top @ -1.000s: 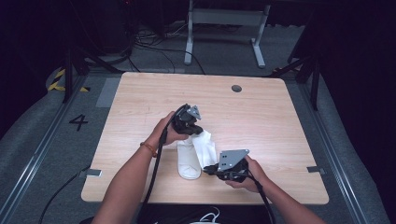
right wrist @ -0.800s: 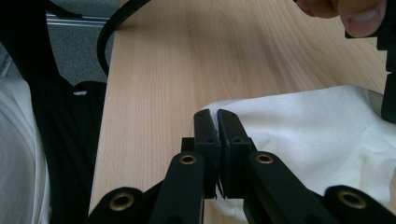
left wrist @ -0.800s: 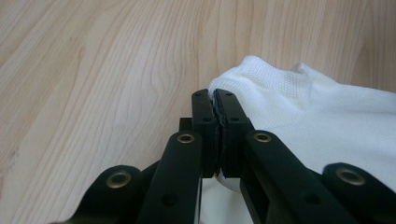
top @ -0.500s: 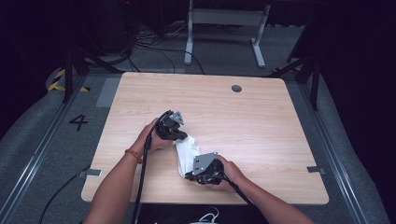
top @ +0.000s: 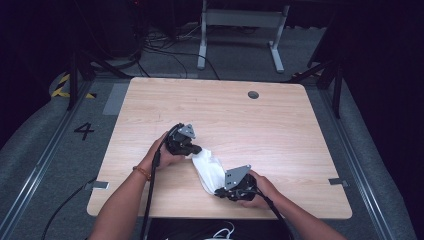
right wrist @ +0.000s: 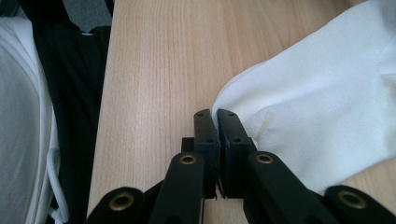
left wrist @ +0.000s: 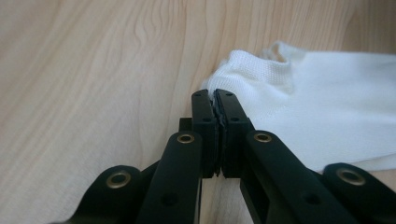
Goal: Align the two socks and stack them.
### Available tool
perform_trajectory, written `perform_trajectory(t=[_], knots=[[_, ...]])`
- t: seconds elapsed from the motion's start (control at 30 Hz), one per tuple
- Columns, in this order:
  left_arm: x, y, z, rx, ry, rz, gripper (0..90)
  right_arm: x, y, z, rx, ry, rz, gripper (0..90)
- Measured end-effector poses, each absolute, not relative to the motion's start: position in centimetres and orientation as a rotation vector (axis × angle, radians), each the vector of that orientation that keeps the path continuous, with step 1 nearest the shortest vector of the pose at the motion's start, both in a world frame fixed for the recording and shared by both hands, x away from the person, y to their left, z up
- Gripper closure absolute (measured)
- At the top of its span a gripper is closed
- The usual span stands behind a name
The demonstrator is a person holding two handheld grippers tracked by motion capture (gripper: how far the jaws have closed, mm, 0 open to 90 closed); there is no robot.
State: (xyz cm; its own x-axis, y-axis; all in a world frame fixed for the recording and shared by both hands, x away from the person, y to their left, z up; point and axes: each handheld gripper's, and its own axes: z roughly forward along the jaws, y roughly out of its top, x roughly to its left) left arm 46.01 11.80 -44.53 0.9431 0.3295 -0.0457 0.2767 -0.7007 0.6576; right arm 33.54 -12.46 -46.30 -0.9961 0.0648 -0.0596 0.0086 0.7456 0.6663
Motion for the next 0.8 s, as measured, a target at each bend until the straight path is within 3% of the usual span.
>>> perform_trajectory(t=[0.2,0.37,0.5,0.8], knots=[[47.0,11.1,-43.3,2.384,0.419,0.125,87.6,33.4,-11.8,-44.6,0.045,2.78,1.113,88.0],[47.5,10.5,-45.7,2.451,0.442,0.097,86.5,33.6,-10.6,-46.0,0.053,2.825,1.036,87.9],[47.5,11.0,-46.8,2.389,0.49,0.068,83.6,33.8,-10.8,-46.4,0.071,2.843,1.061,87.8],[46.3,12.7,-45.0,2.398,0.468,0.122,79.8,33.7,-10.9,-46.4,0.065,2.851,1.074,87.4]])
